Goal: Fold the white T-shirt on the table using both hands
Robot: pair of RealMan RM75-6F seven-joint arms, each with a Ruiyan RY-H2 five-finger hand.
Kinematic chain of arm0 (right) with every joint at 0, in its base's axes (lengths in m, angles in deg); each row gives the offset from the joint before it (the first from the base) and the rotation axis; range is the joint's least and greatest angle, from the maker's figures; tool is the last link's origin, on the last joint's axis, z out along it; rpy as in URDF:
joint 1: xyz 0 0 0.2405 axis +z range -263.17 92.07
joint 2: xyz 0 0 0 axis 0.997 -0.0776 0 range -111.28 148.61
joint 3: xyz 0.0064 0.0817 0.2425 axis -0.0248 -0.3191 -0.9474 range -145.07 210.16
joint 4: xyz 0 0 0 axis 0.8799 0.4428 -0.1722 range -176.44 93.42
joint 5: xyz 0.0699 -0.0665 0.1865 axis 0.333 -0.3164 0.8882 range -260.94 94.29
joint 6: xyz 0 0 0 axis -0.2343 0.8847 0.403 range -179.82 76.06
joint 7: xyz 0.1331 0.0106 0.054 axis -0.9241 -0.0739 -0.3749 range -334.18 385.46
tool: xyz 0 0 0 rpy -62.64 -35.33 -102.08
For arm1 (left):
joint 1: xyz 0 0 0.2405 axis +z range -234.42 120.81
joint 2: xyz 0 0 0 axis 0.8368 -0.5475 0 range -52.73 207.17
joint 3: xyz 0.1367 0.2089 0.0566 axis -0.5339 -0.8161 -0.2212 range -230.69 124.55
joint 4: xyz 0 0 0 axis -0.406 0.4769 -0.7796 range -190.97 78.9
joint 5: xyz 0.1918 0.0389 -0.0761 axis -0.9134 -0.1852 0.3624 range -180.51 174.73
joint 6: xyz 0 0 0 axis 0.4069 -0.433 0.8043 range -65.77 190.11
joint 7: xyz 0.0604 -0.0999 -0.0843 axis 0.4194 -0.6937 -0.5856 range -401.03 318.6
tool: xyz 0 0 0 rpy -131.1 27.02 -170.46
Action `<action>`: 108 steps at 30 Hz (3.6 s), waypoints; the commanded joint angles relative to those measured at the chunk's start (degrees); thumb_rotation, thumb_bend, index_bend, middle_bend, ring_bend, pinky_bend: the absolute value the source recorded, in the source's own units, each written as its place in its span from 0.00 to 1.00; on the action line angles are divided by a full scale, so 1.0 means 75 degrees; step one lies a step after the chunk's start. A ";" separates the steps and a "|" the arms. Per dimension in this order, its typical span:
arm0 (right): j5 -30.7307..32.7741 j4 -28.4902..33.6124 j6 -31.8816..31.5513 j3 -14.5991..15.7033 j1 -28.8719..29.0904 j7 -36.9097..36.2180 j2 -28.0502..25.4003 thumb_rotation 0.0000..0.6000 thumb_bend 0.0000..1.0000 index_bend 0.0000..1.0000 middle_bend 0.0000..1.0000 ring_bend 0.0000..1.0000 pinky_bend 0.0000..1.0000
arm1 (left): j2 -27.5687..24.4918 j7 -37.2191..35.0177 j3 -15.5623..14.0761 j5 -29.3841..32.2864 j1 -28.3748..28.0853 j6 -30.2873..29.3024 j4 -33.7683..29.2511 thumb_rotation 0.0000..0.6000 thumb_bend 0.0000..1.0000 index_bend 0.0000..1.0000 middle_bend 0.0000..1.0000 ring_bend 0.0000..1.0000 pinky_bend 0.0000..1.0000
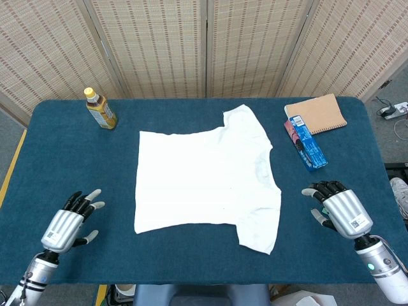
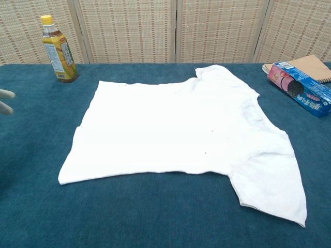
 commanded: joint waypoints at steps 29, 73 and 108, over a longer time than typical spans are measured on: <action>0.0165 -0.0109 -0.0099 0.0082 -0.0130 -0.0152 0.0064 1.00 0.29 0.35 0.33 0.29 0.33 | 0.2243 0.0449 -0.0137 0.0270 -0.0991 0.1096 0.1456 1.00 0.25 0.30 0.11 0.16 0.07; 0.0289 -0.0325 -0.0074 0.0110 -0.0174 -0.0363 0.0147 1.00 0.29 0.35 0.32 0.29 0.33 | 0.2991 -0.0036 -0.0107 0.0453 -0.1322 0.0709 0.2455 1.00 0.40 0.49 0.19 0.22 0.10; -0.0613 -0.3414 0.1195 0.0297 0.1161 -0.0048 0.2561 1.00 0.10 0.35 0.26 0.12 0.18 | 0.3119 -0.0865 -0.0244 0.0269 -0.1302 0.0135 0.2639 1.00 0.61 0.74 0.31 0.30 0.12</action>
